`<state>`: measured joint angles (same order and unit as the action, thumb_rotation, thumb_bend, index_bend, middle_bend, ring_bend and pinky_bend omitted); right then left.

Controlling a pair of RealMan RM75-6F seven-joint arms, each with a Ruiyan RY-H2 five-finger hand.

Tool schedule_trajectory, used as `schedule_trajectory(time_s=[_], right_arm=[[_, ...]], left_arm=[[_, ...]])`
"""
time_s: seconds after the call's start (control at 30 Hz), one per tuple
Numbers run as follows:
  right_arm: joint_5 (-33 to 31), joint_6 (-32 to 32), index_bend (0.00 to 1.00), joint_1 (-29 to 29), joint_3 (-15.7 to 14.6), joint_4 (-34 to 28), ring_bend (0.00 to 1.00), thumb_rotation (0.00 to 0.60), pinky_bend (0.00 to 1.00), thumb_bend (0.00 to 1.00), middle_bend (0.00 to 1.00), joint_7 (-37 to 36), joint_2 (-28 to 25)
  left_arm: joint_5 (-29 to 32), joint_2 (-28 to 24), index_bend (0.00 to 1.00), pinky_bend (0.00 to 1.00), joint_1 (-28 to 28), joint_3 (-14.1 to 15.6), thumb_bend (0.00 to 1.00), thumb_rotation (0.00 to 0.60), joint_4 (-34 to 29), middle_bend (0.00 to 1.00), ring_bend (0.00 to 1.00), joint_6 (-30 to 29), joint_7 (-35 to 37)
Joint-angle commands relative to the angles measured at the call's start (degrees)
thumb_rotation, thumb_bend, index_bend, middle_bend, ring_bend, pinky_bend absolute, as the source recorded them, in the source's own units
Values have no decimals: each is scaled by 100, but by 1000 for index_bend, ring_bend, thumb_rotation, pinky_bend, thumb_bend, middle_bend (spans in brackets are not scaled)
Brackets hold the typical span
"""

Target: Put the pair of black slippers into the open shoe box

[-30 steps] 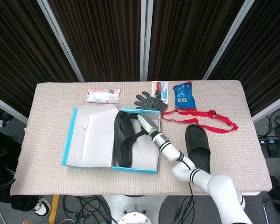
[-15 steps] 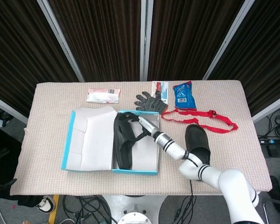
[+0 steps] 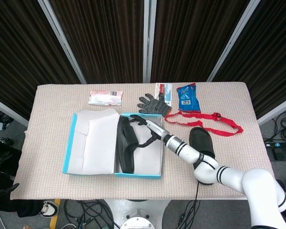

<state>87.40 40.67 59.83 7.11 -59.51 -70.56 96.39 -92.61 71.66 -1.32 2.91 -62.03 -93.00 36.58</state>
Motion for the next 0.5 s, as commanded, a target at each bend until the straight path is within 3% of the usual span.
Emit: schedule_trajectory(time_s=[0.03, 0.2, 0.33, 0.4, 0.5], right_arm=[[30, 190, 0, -129, 1, -693, 0, 600, 122, 0, 119, -358, -480], [283, 856, 0, -442, -57, -1541, 0, 600, 121, 0, 138, -654, -1251], [384, 1235, 0, -722, -155, -2146, 0, 600, 121, 0, 147, -414, -1997], [321, 1253, 0, -843, -206, -2412, 0, 600, 121, 0, 159, -60, -2394], [15, 1135, 0, -1051, -280, -2813, 3, 600, 127, 8, 177, 1163, -3030]], left_arm=[[-17, -30, 175, 70, -7, 6, 98, 600, -83, 126, 30, -29, -72], [-38, -81, 175, 70, -5, 5, 98, 600, -229, 126, 30, -59, -204], [-51, -108, 175, 70, 8, 3, 98, 600, -323, 126, 30, -59, -294], [-57, -115, 175, 70, 14, 0, 98, 600, -362, 126, 30, -62, -326], [-72, -133, 175, 70, 24, 6, 98, 600, -415, 126, 30, -56, -369]])
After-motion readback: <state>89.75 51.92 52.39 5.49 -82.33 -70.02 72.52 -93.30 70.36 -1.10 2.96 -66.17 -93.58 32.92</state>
